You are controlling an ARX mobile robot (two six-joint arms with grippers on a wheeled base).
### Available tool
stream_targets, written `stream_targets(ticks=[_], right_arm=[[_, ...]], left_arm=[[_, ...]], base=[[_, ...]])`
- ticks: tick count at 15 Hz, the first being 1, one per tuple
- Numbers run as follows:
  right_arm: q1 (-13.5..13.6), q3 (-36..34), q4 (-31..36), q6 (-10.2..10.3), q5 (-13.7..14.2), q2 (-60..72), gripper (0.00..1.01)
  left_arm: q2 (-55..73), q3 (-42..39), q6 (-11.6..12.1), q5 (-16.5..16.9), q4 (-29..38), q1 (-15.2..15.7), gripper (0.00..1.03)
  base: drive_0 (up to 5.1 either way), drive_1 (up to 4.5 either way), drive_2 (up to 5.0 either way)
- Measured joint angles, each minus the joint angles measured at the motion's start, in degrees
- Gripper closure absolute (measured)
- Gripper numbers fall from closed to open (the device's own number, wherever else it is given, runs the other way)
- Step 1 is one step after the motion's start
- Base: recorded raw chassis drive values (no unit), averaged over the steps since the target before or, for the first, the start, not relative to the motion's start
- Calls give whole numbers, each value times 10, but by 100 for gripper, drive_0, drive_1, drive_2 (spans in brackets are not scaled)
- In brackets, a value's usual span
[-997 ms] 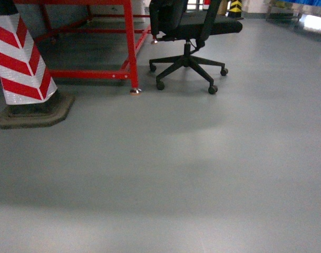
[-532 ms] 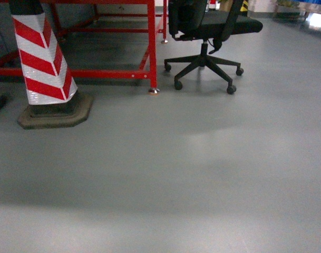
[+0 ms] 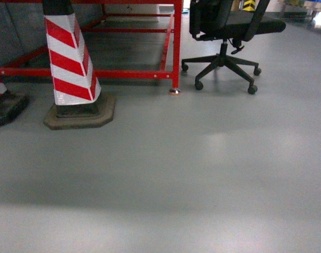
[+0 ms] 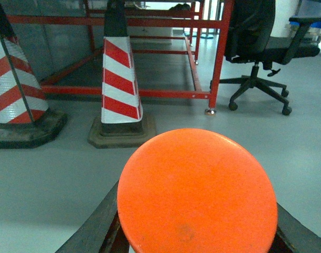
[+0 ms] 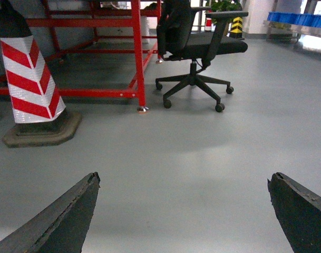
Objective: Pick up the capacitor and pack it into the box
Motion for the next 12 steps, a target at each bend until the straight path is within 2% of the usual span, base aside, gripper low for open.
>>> stream_targets(ticks=[12], right_arm=[[0, 0, -1, 0, 0, 0, 3]], left_arm=[[0, 0, 0, 1, 0, 0, 59]], base=[[-495, 241, 241]])
